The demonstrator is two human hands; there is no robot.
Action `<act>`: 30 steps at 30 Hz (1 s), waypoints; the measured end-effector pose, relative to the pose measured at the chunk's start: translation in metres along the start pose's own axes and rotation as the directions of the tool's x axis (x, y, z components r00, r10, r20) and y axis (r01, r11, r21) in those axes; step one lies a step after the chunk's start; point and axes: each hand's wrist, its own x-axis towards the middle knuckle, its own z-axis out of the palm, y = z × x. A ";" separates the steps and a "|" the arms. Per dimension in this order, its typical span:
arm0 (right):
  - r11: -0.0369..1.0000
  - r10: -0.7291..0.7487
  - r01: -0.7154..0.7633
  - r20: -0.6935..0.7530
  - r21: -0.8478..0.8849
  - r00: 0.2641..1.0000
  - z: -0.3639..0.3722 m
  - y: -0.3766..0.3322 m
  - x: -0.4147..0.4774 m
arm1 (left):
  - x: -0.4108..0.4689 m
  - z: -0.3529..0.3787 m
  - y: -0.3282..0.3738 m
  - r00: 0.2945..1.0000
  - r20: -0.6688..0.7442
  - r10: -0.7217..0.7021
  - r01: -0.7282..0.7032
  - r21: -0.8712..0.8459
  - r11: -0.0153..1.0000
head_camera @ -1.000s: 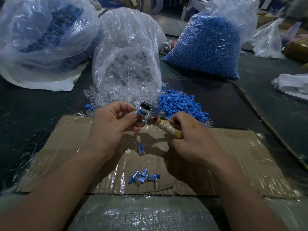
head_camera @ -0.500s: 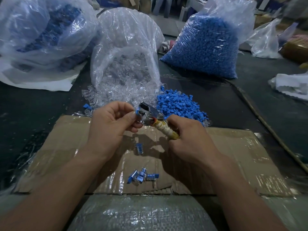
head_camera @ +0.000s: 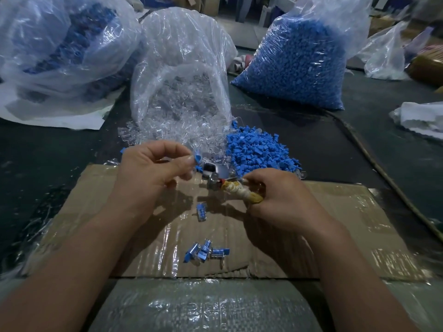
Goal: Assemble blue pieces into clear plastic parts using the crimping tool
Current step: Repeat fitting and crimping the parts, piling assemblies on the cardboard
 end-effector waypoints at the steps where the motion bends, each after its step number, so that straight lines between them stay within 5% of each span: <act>1: 1.000 0.008 -0.008 0.014 -0.017 1.000 0.000 0.000 0.000 | -0.001 -0.002 0.003 0.998 0.062 -0.034 0.032 0.025 0.999; 6: 0.997 0.073 -0.073 0.038 -0.014 0.997 -0.002 0.005 0.001 | -0.007 0.000 0.013 0.893 0.397 -0.211 0.138 0.204 0.969; 17: 0.995 0.065 -0.058 0.082 -0.084 0.995 0.005 0.008 0.003 | -0.011 0.011 0.009 0.799 0.541 -0.263 -0.011 0.451 0.893; 22: 0.993 0.069 -0.056 0.124 -0.106 0.990 0.007 0.010 0.004 | 0.001 0.003 -0.004 0.977 0.196 -0.088 0.006 0.386 0.923; 25: 0.994 0.061 -0.047 0.144 -0.095 0.988 0.005 0.010 0.004 | 0.006 -0.001 -0.014 0.996 -0.052 0.071 -0.036 0.494 0.869; 30: 0.997 0.066 -0.061 0.144 -0.041 0.987 0.001 0.010 0.002 | 0.016 -0.001 -0.029 0.985 -0.026 0.173 -0.095 0.754 0.651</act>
